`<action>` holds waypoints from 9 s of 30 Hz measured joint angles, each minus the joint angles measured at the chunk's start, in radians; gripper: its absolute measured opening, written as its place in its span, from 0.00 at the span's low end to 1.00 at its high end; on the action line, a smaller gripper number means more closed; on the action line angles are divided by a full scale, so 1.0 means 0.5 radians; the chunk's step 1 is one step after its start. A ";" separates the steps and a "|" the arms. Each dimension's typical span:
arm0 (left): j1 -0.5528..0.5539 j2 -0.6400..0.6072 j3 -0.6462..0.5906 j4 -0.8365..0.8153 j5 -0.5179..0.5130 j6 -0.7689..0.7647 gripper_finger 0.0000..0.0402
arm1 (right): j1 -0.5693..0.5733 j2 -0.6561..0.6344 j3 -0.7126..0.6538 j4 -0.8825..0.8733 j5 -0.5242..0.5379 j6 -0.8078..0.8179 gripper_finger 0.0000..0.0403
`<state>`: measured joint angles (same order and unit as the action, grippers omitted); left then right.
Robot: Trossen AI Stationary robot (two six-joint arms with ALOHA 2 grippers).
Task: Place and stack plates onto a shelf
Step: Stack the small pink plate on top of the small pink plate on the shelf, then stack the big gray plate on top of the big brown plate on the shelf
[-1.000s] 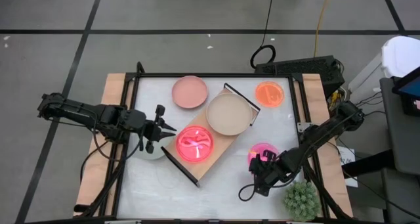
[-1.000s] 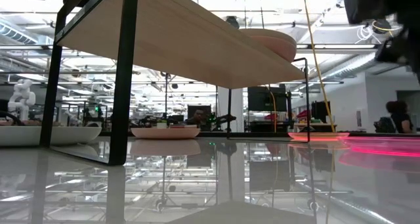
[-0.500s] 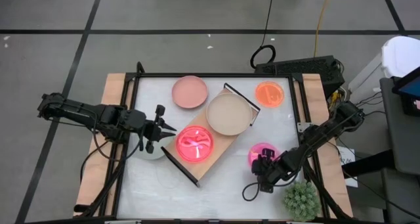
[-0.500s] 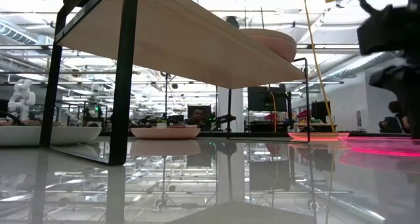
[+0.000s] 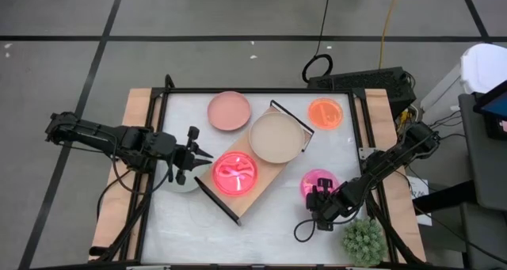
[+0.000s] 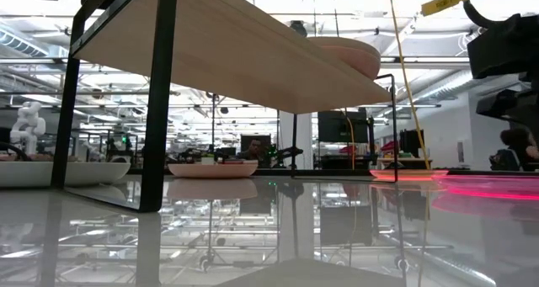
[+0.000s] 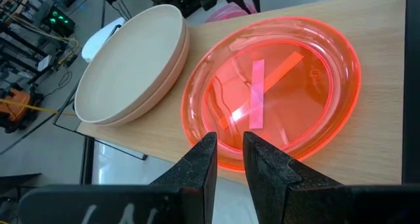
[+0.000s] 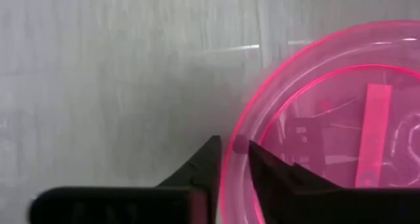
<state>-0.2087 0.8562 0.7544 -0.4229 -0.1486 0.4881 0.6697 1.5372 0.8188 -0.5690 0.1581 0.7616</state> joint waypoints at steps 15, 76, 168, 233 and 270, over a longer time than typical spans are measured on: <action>0.000 0.000 0.000 0.000 0.001 0.003 0.20 | 0.000 -0.054 0.015 -0.043 -0.057 0.041 0.01; 0.000 0.000 0.000 0.000 0.000 -0.017 0.20 | 0.091 -0.175 1.351 -1.692 0.424 0.099 0.00; 0.160 0.000 0.000 -0.061 -0.137 -0.132 0.20 | -0.657 0.421 1.846 -0.273 0.299 -2.402 0.00; 0.168 0.000 0.000 -0.152 -0.121 -0.216 0.20 | -0.632 0.537 1.752 -0.101 0.206 -2.066 0.37; 0.018 -0.198 -0.056 -1.259 0.161 -1.418 0.20 | -0.249 0.445 1.752 -0.350 0.575 -1.375 0.32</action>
<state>-0.1999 0.7574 0.7266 -1.0523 -0.0679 -0.2207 0.5453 1.7598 1.6947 -0.7441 0.4456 0.0742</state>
